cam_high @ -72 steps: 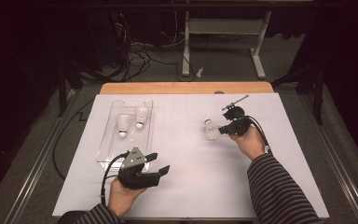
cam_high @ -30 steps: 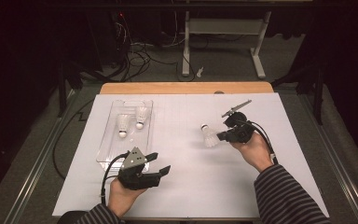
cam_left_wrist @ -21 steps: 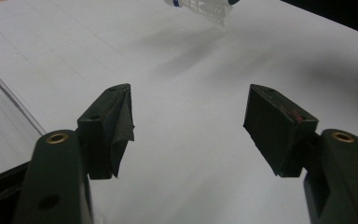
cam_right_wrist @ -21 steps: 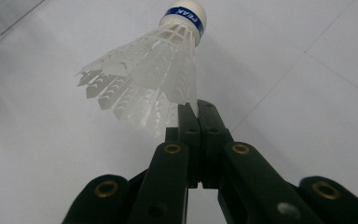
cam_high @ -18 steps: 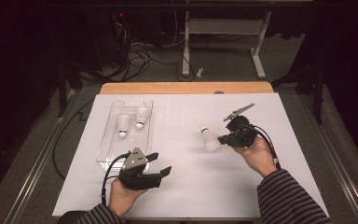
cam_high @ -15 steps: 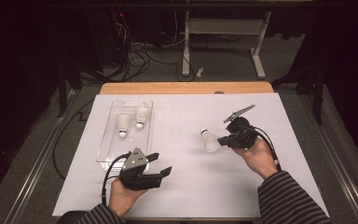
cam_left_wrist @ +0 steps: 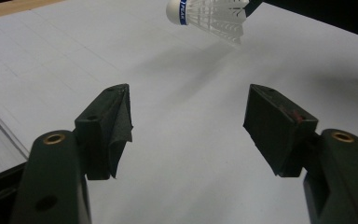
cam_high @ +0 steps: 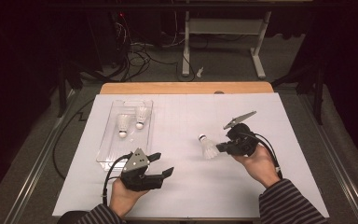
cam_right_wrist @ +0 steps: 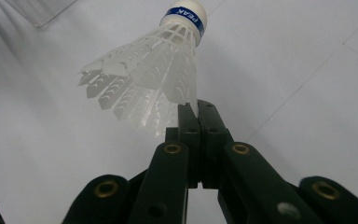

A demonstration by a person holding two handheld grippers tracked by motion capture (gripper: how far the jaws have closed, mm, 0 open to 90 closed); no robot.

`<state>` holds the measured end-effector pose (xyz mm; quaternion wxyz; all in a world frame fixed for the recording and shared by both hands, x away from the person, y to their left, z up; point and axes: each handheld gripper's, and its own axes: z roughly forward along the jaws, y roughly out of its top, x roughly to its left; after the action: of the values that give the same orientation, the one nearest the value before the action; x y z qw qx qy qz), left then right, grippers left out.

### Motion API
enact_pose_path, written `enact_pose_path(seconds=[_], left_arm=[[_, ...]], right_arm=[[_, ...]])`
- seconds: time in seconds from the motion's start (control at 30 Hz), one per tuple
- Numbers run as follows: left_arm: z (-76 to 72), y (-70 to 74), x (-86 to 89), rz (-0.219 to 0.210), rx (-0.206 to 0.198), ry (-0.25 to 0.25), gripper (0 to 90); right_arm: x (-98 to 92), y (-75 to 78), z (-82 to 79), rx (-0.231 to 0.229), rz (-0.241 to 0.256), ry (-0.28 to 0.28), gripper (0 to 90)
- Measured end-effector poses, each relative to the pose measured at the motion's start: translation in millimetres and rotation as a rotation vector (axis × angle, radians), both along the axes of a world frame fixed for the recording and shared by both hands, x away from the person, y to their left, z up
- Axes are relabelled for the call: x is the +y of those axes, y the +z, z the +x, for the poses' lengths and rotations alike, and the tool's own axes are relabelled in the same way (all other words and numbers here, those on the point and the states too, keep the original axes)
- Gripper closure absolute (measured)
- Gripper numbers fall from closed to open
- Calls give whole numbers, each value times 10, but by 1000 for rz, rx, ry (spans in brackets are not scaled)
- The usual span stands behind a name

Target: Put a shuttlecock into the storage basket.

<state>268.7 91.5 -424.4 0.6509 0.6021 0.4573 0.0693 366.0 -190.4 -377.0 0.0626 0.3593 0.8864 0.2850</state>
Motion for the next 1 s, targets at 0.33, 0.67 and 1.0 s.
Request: enact_pose_path(seconds=[0.33,0.67,1.0], left_arm=[[13,22,-18,-16,25,16,339],[20,43,-23,-19,27,22,346],[18,79,-36,-16,19,15,358]], right_arm=[[56,-42,-115,0,13,26,900],[112,-81,-168,0,15,40,900],[177,-128,-185,6,20,56,900]])
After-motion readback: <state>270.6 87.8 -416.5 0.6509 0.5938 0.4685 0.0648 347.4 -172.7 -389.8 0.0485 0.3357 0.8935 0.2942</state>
